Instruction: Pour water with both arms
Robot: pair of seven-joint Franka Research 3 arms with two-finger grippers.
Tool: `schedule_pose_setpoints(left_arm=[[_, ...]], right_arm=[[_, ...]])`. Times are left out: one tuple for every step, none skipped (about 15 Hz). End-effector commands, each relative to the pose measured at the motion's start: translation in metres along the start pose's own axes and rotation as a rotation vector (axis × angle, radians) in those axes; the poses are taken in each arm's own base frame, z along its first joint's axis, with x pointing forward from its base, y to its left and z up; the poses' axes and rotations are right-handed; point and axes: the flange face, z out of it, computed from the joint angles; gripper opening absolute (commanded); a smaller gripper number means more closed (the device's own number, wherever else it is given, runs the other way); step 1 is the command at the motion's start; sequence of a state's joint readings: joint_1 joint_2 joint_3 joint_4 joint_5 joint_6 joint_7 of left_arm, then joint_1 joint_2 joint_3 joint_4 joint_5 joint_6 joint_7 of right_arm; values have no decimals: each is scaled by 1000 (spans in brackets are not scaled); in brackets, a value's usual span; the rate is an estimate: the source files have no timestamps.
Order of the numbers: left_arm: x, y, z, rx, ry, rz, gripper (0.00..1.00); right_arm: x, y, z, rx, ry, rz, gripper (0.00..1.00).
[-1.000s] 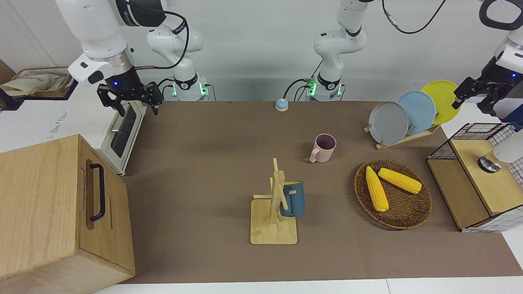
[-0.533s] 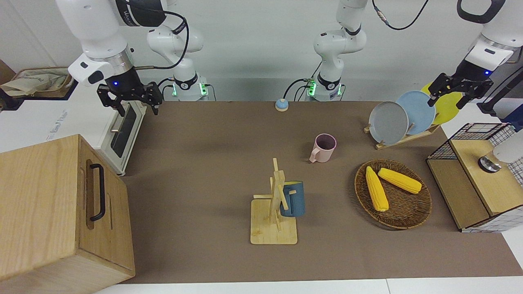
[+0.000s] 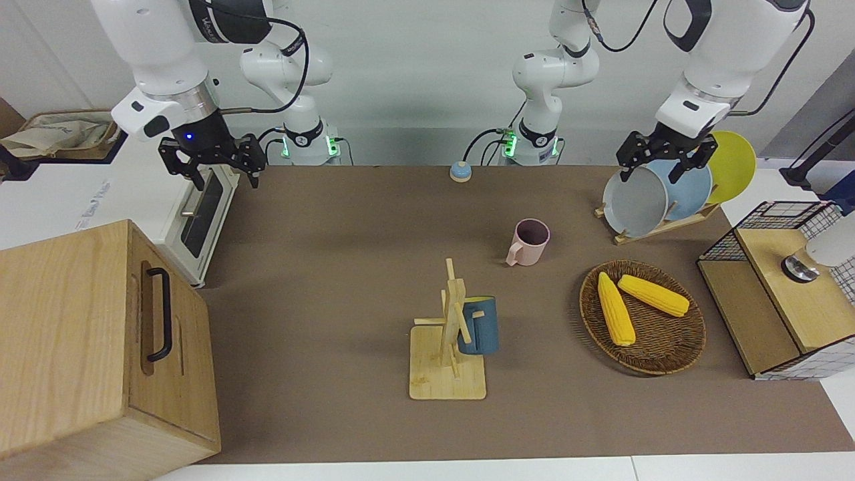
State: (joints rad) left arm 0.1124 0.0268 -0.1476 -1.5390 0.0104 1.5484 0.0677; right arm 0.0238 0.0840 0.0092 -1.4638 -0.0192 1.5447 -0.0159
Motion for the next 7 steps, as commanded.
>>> schedule_pose_setpoints(left_arm=[[-10, 25, 0, 40, -19, 28, 1000], [-11, 35, 2, 40, -35, 43, 1000], [-12, 39, 3, 39, -43, 49, 1000], [-11, 44, 5, 37, -46, 57, 1000], [-9, 44, 5, 31, -47, 57, 1000], [-10, 45, 4, 27, -46, 59, 1000], [-10, 44, 3, 27, -44, 59, 1000]], right_arm=[[-3, 0, -4, 7, -4, -2, 990], [-3, 0, -4, 7, -4, -2, 990], [-3, -1, -4, 7, -4, -3, 990], [-3, 0, -4, 7, -4, -2, 990], [-3, 0, -4, 7, -4, -2, 990], [-3, -1, -4, 7, -4, -3, 990], [-3, 0, -4, 7, -4, -2, 990]])
